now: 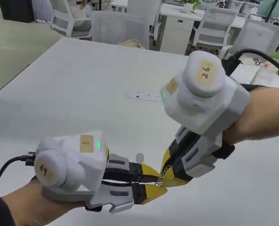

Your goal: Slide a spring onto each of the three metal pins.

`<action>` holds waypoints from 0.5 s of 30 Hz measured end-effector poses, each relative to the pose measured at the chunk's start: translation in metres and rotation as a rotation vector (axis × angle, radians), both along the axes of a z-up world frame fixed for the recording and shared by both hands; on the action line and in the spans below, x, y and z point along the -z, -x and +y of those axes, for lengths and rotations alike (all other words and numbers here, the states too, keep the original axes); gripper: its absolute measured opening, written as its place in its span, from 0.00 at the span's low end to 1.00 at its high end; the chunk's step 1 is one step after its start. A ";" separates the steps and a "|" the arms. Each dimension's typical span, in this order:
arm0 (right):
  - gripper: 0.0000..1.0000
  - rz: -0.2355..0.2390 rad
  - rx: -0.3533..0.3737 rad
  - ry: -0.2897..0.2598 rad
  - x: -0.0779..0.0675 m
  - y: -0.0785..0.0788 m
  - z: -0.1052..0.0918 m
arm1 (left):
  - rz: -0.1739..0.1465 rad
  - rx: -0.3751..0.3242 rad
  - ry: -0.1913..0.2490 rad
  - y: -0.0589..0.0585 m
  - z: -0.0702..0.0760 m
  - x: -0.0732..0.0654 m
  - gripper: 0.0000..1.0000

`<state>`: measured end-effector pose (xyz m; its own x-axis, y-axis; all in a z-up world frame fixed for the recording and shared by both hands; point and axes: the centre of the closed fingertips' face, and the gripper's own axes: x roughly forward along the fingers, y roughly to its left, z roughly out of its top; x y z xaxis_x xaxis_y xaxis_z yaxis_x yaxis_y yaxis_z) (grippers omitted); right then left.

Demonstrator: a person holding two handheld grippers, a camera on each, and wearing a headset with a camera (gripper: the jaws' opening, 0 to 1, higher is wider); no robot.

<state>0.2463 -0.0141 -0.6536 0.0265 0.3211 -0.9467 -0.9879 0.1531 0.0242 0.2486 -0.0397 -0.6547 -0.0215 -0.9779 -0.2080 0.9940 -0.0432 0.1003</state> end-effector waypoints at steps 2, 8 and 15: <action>0.08 0.000 -0.017 0.026 -0.001 0.000 0.001 | 0.001 -0.002 0.003 -0.001 0.001 -0.001 0.02; 0.08 -0.002 -0.062 0.072 0.000 -0.002 0.006 | 0.007 -0.011 0.006 -0.003 0.002 0.000 0.02; 0.08 0.010 -0.062 0.073 0.003 -0.006 0.007 | 0.022 -0.027 0.001 -0.007 0.005 0.002 0.03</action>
<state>0.2525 -0.0074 -0.6568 -0.0011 0.2518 -0.9678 -0.9953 0.0931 0.0253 0.2552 -0.0344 -0.6570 -0.0001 -0.9783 -0.2070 0.9968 -0.0167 0.0785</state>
